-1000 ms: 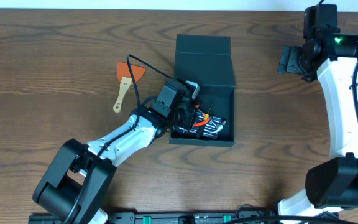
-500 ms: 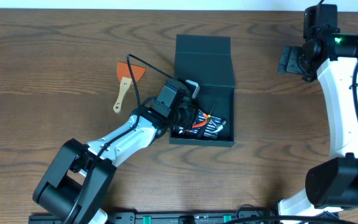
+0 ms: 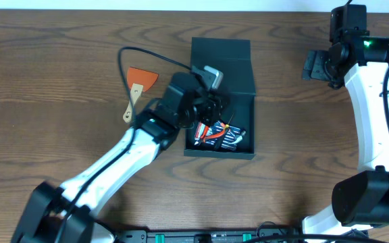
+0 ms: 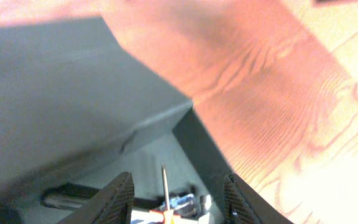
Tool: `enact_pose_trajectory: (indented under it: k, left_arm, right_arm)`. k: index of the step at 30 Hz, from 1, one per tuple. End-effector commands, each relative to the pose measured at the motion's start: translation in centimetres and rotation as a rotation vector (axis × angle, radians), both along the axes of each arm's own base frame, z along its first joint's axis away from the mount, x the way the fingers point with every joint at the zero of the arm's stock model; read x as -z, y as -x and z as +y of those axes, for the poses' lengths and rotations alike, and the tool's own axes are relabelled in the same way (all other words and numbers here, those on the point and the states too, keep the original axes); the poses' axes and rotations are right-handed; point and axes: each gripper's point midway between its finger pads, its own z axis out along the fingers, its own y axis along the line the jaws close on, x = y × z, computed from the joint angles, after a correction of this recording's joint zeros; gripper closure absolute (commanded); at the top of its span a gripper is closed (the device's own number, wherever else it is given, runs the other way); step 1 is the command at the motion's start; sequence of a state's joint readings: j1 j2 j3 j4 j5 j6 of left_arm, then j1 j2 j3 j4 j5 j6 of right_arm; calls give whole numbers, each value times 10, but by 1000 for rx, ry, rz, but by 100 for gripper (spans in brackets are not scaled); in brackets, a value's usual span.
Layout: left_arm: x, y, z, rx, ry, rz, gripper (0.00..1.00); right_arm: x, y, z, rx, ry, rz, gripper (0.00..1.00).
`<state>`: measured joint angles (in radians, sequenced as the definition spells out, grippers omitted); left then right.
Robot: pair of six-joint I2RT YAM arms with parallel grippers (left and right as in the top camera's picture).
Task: Pack container
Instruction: 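Open the left gripper and lift it out of the box, then move the left gripper left over the orange scraper's beige handle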
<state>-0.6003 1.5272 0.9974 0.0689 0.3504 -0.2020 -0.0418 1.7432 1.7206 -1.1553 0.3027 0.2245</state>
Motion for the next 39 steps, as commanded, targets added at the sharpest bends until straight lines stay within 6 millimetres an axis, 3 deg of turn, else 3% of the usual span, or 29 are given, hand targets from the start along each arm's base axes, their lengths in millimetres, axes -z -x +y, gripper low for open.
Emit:
enact_pose_trajectory:
  k: [1, 13, 17, 19, 26, 34, 39]
  left_arm:
    - [-21, -16, 31, -130, -42, -54, 55]
    - [7, -39, 183, -596, -337, 51, 50]
    - [17, -45, 221, -671, -408, 72, 49]
    - [23, -48, 234, -675, -445, 77, 34]
    - [58, -54, 259, -584, -618, 102, 24]
    - [110, -52, 258, -444, -743, 180, 18]
    - [141, -46, 249, -370, -715, 264, 15]
  right_arm:
    - [-8, -3, -1, 15, -1, -28, 1]
    - [-8, -3, -1, 15, -1, -28, 1]
    - [-8, -3, -1, 15, -1, -28, 1]
    - [-8, -3, -1, 15, -1, -28, 1]
    - [-8, -3, -1, 15, -1, -28, 1]
    - [-8, -3, -1, 15, -1, -28, 1]
    - [-8, -3, -1, 15, -1, -28, 1]
